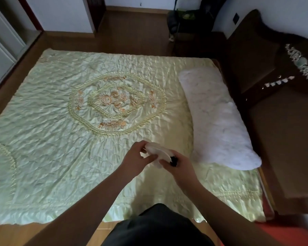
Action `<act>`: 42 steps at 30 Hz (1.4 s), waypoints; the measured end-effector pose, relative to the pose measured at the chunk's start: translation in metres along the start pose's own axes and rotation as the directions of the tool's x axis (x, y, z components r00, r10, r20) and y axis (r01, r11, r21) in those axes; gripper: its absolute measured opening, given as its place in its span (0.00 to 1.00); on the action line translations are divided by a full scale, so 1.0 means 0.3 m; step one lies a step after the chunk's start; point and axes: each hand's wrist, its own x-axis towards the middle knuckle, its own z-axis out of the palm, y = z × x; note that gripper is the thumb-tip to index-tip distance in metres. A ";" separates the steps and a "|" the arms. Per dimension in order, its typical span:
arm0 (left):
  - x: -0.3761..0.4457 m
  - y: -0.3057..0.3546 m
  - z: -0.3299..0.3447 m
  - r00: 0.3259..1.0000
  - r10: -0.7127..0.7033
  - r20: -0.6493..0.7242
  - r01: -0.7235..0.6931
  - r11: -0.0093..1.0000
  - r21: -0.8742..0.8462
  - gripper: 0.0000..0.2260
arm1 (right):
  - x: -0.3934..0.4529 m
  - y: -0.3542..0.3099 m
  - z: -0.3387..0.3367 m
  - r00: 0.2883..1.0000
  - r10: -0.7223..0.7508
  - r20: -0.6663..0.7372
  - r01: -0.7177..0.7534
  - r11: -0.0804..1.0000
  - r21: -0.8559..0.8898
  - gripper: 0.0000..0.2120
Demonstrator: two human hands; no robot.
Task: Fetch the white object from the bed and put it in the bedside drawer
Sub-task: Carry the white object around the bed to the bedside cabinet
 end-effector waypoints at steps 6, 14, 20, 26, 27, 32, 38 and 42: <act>-0.101 -0.034 -0.020 0.980 0.146 -0.132 -0.120 0.975 0.189 0.19 | -0.008 -0.026 -0.099 0.817 -0.543 0.196 0.565 0.681 -0.466 0.24; -0.392 -0.111 -0.084 0.909 0.148 -0.389 0.022 0.916 0.400 0.16 | 0.019 -0.017 -0.009 0.556 -0.617 0.558 0.826 0.330 -0.458 0.35; -0.686 -0.165 -0.146 0.845 0.081 -0.528 0.210 0.858 0.469 0.18 | -0.057 -0.043 0.236 0.386 -0.666 0.638 0.922 0.310 -0.234 0.35; -0.947 -0.218 -0.238 0.730 0.098 -0.676 0.456 0.666 0.590 0.21 | -0.185 -0.102 0.512 0.226 -0.619 0.752 0.965 0.249 -0.084 0.36; -0.994 -0.235 -0.255 0.710 0.095 -0.697 0.486 0.650 0.584 0.22 | -0.214 -0.110 0.566 0.193 -0.616 0.763 0.971 0.232 -0.058 0.36; -1.291 -0.372 -0.335 0.623 -0.006 -0.782 0.643 0.574 0.508 0.27 | -0.425 -0.132 0.860 0.041 -0.586 0.810 0.984 0.165 0.070 0.36; -1.662 -0.575 -0.420 0.477 -0.168 -0.863 0.771 0.552 0.318 0.29 | -0.747 -0.125 1.197 -0.030 -0.603 0.797 0.974 0.162 0.160 0.28; -1.808 -0.634 -0.489 0.415 -0.191 -0.889 0.804 0.535 0.260 0.29 | -0.864 -0.106 1.349 -0.124 -0.570 0.813 0.959 0.141 0.245 0.30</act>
